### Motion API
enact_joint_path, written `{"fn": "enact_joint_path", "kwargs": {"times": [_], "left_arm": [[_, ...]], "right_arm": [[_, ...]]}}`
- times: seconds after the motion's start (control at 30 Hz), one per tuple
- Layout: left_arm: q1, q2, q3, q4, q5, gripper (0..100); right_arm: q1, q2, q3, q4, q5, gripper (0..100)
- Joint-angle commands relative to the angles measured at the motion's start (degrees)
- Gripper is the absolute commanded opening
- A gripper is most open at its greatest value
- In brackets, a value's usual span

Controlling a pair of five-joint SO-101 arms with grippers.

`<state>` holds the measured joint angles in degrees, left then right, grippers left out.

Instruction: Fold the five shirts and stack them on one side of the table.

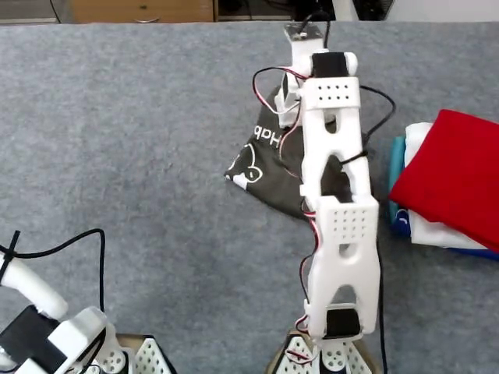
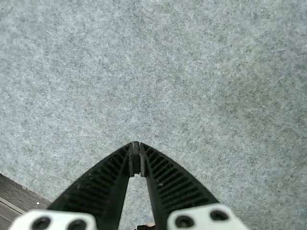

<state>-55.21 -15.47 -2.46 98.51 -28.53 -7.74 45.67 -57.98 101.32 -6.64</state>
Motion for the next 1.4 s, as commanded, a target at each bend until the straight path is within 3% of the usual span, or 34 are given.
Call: {"fn": "enact_joint_path", "kwargs": {"times": [0.0, 0.23, 0.6, 0.93, 1.03, 1.2, 1.37], "left_arm": [[0.9, -1.5, -1.1, -0.7, -0.4, 2], [2.1, -1.5, -0.6, -0.7, -0.3, 2], [2.9, -1.8, -0.6, -0.4, -0.2, 2], [3.0, -1.4, -0.6, -0.6, -0.2, 2], [3.0, -1.4, -0.6, -0.7, -0.2, 2], [3.0, -1.4, -0.9, -0.7, -0.4, 2], [3.0, -1.4, -1.1, -0.7, -0.4, 2]], "right_arm": [[-0.8, -9.8, 8.0, 1.1, -6.9, 23.5], [-0.5, -13.6, 17.0, -1.8, -20.2, 44.6], [-0.5, 2.4, 18.4, -15.5, -27.6, 45.2], [-0.6, 8.5, 17.5, -14.4, -33.8, 45.0], [-0.6, 8.8, 17.1, -13.5, -33.8, 38.0], [-0.4, 9.9, 16.4, -12.7, -33.8, 14.4], [-0.4, 10.2, 15.3, -12.2, -33.4, 10.5]]}}
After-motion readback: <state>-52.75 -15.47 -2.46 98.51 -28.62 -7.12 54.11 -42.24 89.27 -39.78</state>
